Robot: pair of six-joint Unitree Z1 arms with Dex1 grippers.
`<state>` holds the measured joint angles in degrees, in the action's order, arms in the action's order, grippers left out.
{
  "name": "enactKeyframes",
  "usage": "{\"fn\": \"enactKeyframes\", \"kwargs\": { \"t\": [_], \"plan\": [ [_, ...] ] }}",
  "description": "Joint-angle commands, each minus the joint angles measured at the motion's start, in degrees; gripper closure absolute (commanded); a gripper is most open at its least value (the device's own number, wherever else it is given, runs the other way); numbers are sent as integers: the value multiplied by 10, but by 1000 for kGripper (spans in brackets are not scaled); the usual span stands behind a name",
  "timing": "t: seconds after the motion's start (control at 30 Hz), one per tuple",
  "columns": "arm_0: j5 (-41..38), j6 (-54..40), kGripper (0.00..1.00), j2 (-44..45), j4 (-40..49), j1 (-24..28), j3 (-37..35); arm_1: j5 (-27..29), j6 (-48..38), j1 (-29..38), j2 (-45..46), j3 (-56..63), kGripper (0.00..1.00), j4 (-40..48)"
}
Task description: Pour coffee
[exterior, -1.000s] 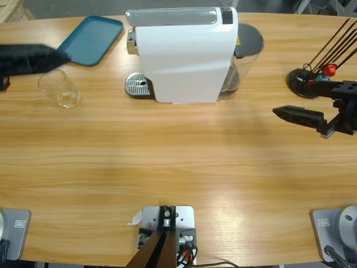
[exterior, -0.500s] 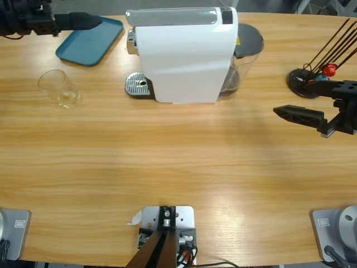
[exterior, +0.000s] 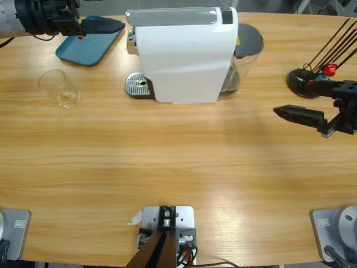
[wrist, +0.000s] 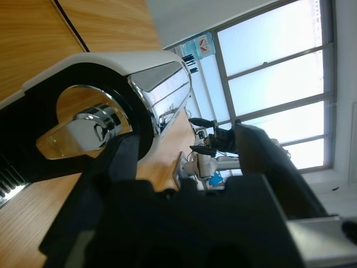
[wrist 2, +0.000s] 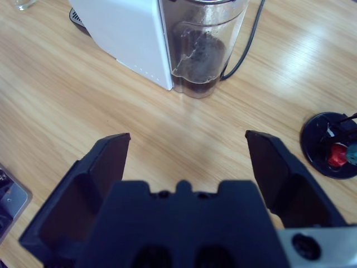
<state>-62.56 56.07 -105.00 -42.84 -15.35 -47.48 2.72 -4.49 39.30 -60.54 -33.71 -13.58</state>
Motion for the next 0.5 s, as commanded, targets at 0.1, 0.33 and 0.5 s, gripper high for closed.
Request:
{"fn": "enactKeyframes", "kwargs": {
  "t": [0.1, 0.33, 0.5],
  "plan": [
    [-15, 13, 276, -45, -11, -6, -21, 6, -6, 6, 5, 15, 82, -2],
    [-23, 24, 276, -45, -15, -6, -31, 6, -6, 6, 5, 15, 82, -2],
    [-29, 26, 276, -43, -17, -6, -31, 6, -6, 6, 4, 15, 82, -2]
  ]
}}
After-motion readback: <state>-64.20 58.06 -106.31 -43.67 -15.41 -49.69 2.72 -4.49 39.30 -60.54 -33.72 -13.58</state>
